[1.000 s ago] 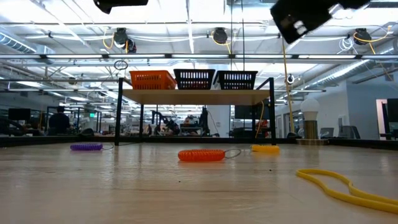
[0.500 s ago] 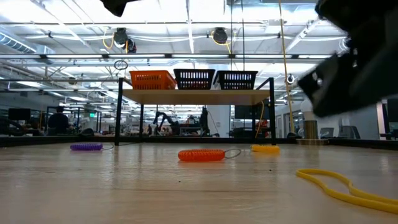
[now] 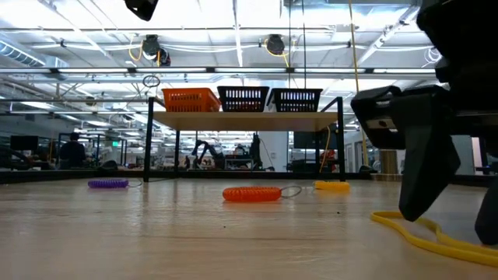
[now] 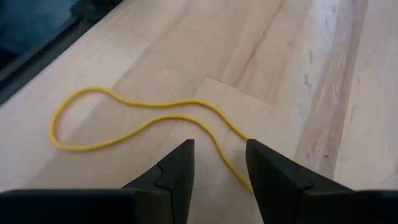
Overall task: Pick & Place Office Desk Supplies
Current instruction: Put the yellow rubber band into the left black basket on the shelf
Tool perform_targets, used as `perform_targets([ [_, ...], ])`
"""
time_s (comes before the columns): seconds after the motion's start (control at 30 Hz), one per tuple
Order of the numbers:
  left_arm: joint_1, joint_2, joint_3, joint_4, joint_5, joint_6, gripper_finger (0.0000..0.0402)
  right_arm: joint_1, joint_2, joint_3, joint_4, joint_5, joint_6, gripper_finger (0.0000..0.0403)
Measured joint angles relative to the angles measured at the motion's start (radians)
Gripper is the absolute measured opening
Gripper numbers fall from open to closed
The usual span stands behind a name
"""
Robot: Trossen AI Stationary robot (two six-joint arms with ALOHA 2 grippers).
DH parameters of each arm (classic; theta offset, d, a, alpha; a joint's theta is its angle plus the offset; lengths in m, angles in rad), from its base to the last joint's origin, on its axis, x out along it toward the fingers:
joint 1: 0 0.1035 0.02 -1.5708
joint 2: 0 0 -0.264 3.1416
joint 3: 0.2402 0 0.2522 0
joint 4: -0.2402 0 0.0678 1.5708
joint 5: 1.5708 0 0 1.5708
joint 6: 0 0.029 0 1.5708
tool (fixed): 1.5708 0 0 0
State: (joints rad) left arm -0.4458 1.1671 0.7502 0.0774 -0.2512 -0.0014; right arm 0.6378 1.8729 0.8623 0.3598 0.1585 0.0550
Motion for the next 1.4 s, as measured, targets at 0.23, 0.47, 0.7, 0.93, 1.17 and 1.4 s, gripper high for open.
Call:
perform_targets([
  [0.23,0.000,0.000,0.000,0.000,0.000,0.001,0.0118,-0.030,-0.002,0.002,-0.075,-0.006,-0.105,0.0134],
  [0.47,0.000,0.000,0.000,0.001,-0.001,0.000,0.0118,-0.073,-0.002,0.002,-0.106,-0.097,-0.054,0.0110],
  [0.7,0.000,0.000,0.000,0.001,-0.001,0.000,0.0118,-0.083,-0.002,0.002,-0.142,-0.103,0.017,0.0031],
  [0.93,0.000,0.000,0.000,0.001,-0.002,-0.001,0.0118,-0.073,-0.037,-0.003,-0.101,-0.079,0.033,0.0001],
  [1.17,0.000,0.000,0.000,-0.001,-0.003,-0.008,0.0118,-0.050,-0.273,-0.005,-0.109,0.040,-0.073,0.0000],
  [1.4,0.000,0.000,0.000,-0.005,-0.003,-0.008,0.0118,-0.036,-0.526,-0.003,-0.069,0.118,-0.308,0.0000],
])
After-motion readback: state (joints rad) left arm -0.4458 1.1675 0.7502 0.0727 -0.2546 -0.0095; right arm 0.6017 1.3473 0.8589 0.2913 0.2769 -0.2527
